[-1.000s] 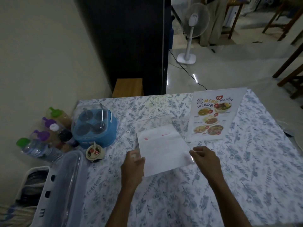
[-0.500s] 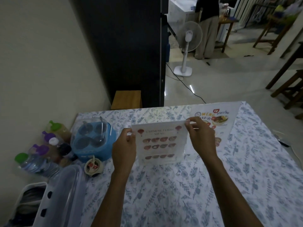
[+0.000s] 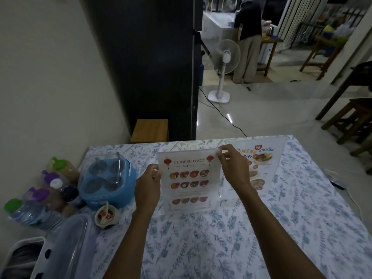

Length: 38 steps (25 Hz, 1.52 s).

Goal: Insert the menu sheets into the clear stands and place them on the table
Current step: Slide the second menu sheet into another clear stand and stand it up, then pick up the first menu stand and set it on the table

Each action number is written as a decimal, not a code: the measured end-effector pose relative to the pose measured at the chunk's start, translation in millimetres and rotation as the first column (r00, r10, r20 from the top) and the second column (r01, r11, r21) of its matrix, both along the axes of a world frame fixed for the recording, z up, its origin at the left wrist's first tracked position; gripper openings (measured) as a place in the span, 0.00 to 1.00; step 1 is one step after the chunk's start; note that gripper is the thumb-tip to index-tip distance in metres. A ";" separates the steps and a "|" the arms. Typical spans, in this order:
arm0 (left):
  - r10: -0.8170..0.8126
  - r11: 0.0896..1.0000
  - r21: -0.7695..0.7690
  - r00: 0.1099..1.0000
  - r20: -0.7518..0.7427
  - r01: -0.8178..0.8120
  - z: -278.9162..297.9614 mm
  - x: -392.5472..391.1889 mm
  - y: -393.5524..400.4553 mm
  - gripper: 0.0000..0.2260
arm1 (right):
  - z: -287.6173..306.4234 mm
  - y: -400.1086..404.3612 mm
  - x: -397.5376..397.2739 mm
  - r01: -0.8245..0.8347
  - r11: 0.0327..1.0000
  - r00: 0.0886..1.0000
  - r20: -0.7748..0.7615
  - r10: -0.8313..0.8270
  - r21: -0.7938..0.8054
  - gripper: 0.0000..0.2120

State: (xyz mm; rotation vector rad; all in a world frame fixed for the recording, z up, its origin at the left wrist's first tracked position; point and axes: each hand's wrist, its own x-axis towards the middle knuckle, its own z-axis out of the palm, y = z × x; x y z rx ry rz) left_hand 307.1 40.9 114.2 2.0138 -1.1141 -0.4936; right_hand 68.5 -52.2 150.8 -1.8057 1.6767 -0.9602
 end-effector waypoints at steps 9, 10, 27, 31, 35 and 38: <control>0.011 0.981 -0.193 0.992 -0.125 -0.035 26.8 -23.0 1.5 0.14 | 2.5 10.3 -21.2 -0.048 0.999 0.998 0.040 0.047 0.021 0.13; 0.020 0.977 -0.208 0.995 -0.095 -0.040 33.7 -26.7 -1.6 0.17 | 2.9 11.8 -25.8 -0.035 0.999 0.999 0.036 0.034 0.014 0.13; -0.418 0.908 -0.158 0.868 -0.267 0.389 -12.2 -232.8 -30.6 0.26 | -31.9 40.8 -186.1 0.263 0.954 0.964 -0.005 -0.265 0.143 0.08; -0.269 0.961 -0.116 0.945 -0.187 0.250 -26.9 -263.6 -34.4 0.30 | -50.6 14.7 -208.6 0.260 0.943 0.963 0.019 -0.269 0.210 0.11; -0.104 0.994 -0.057 0.977 -0.186 0.095 -43.9 -282.4 -45.4 0.38 | -78.5 -27.2 -221.8 0.186 0.924 0.979 0.022 -0.205 0.334 0.24; 0.003 1.000 0.000 0.969 -0.247 -0.003 -54.8 -288.6 -64.5 0.42 | -101.3 -52.5 -222.3 0.049 0.909 0.997 0.036 -0.070 0.413 0.28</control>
